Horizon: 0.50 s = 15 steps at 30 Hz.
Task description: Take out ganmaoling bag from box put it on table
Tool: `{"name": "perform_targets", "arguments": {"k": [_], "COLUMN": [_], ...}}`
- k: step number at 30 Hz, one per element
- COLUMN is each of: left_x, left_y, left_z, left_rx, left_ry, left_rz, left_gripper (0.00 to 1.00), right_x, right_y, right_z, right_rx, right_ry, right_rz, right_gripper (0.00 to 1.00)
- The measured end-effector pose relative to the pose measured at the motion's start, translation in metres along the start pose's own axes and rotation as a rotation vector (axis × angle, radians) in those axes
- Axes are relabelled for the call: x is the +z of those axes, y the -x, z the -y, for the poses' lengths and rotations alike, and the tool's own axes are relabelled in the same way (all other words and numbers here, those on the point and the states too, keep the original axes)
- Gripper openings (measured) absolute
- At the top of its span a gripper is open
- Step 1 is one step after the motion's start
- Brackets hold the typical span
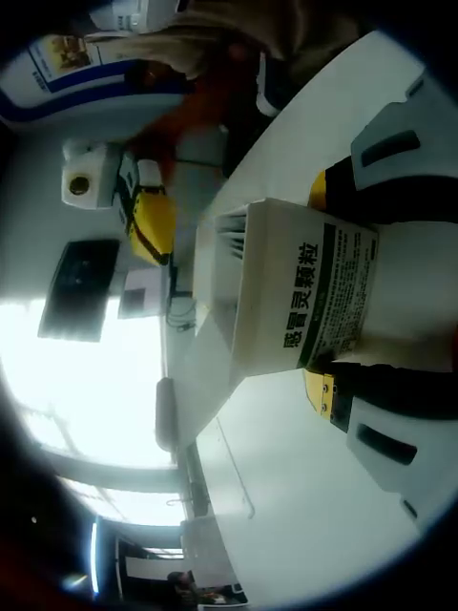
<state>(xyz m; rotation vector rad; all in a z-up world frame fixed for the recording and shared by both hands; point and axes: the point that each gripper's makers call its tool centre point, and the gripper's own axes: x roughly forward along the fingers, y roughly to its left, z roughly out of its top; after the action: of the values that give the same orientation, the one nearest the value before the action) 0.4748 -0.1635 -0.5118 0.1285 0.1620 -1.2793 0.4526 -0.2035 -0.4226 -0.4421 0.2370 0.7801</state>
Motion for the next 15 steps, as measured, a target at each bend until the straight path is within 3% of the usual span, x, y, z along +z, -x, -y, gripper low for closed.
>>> {"name": "perform_targets", "arguments": {"k": [15], "left_x": [0.0], "left_y": [0.0], "left_z": [0.001], "left_rx": [-0.001], "left_ry": [0.0], "left_rz": [0.001], "left_gripper": [0.5], "right_x": [-0.009], "right_y": [-0.026], "right_z": [-0.021], "right_rx": [0.165], "right_ry": [0.179], "right_rz": [-0.181], "right_gripper": [0.03]}}
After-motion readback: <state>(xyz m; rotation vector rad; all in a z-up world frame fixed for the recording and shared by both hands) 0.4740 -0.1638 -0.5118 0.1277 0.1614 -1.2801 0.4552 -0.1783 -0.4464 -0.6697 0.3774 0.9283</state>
